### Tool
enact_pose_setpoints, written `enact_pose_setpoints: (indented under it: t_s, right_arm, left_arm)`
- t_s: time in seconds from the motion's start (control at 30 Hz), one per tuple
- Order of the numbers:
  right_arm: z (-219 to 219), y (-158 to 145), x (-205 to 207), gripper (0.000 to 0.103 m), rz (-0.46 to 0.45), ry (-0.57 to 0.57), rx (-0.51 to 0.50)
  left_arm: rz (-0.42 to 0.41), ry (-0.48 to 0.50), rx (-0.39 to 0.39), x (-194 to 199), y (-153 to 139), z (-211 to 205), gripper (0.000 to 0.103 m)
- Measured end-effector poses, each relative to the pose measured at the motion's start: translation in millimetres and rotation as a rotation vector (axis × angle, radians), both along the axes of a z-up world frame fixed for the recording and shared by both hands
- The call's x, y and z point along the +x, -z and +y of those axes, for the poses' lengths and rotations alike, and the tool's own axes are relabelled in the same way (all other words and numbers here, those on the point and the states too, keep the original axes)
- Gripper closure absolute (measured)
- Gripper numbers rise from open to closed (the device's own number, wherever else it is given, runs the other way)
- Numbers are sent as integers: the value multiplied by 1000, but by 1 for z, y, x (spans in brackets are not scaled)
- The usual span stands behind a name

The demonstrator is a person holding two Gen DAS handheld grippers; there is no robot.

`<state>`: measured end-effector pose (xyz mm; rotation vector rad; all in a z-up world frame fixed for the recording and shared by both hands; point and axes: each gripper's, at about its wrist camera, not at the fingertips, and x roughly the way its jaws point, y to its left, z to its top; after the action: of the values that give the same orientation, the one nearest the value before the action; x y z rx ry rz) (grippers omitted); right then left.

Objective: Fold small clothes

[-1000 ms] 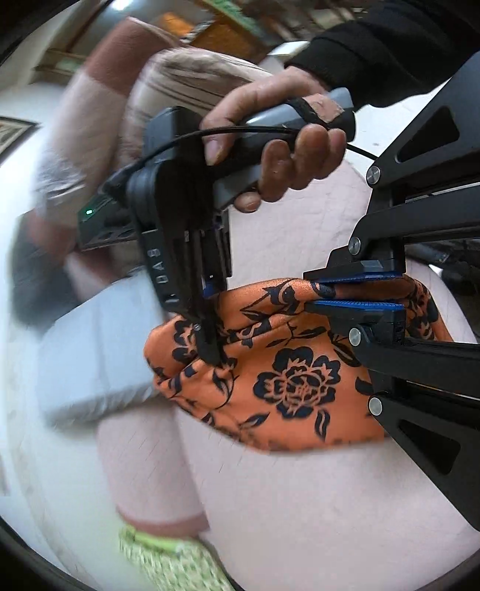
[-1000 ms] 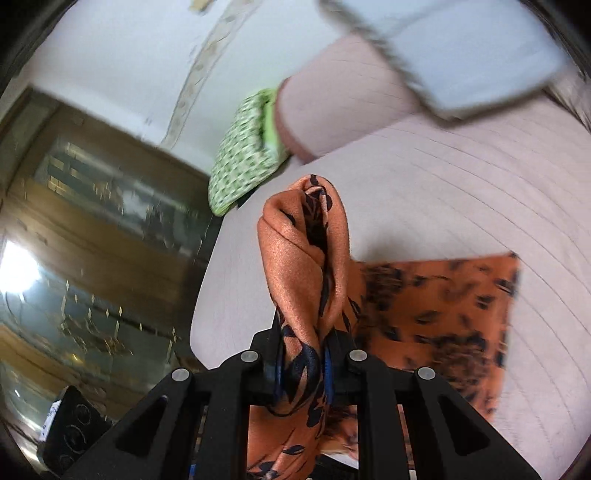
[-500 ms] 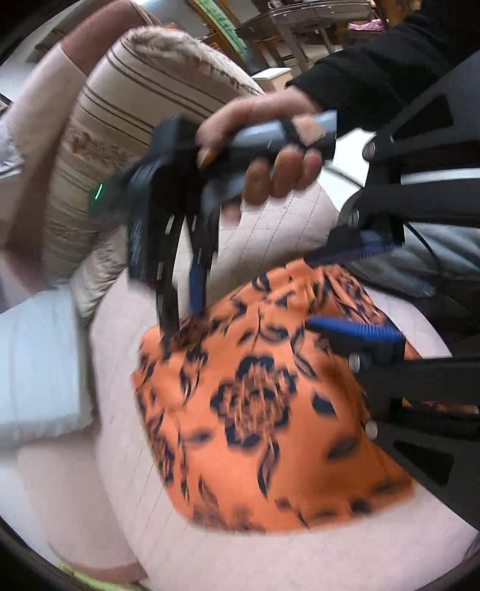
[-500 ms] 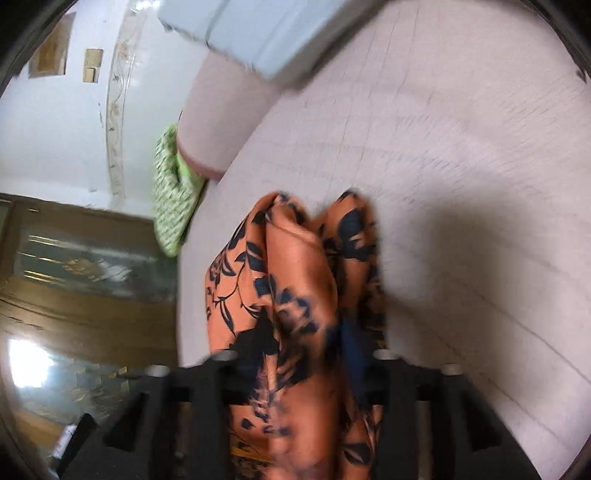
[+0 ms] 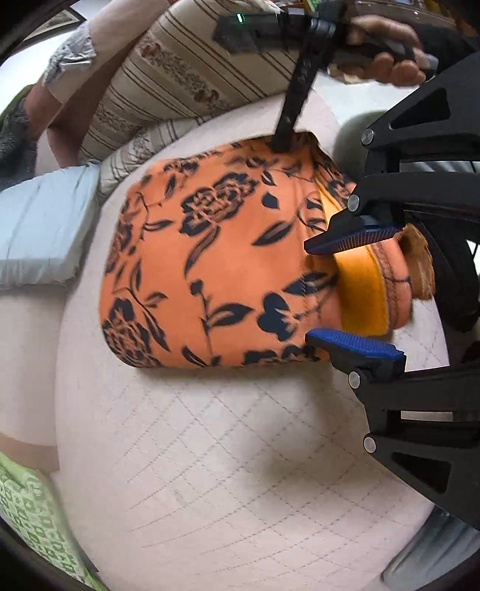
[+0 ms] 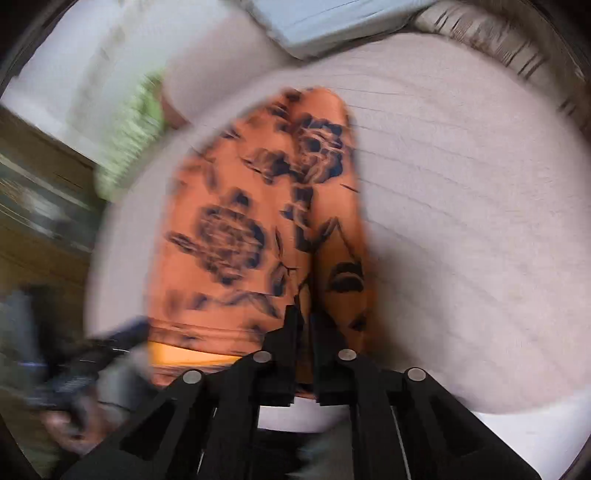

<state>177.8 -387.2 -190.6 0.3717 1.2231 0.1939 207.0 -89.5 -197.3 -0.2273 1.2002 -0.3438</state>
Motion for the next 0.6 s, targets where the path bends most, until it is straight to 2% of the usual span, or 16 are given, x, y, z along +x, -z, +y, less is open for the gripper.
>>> enact_pose_setpoints:
  t_s: [0.07,0.13,0.17,0.23,0.27,0.3,0.33,0.37,0.4,0.43,0.47,0.5,0.6]
  right_arm:
    - [0,-3,-5,98,16,28,-25]
    - [3,11,1,98,45,38,-109]
    - [3,19,4,98,68,41,-118]
    - [-4,31,11,97,99,72,-67]
    - [-8,27,11,96,95,85,-37]
    - [-12,19,8,91,77,91,9]
    - [-16,9,5,90,50,93,51]
    - [-18,3,1,83,31,91,68]
    - [-20,-6,-3,68,2,86,82]
    - [-24,-13,-8,57,-25,83,94]
    - [-25,-19,-8,38,-47,82,106]
    - [-28,-23,-10,31,-64,78,123]
    - [-37,-16,1,31,-51,72,173]
  left_arm:
    - [4,19,22,0,7,-4,62]
    - [28,37,38,2,17,-10,62]
    - [47,46,40,6,24,-14,62]
    - [85,68,51,10,40,-21,62]
    - [92,73,66,10,44,-21,62]
    - [90,69,66,9,43,-19,62]
    - [75,67,33,6,36,-14,63]
    - [55,70,-11,2,27,-8,63]
    - [39,71,-37,1,22,-4,62]
    - [17,71,-64,-2,12,2,62]
    - [1,67,-84,-4,5,8,61]
    - [-11,58,-102,-4,-2,15,57]
    - [-20,-9,-115,5,-12,35,49]
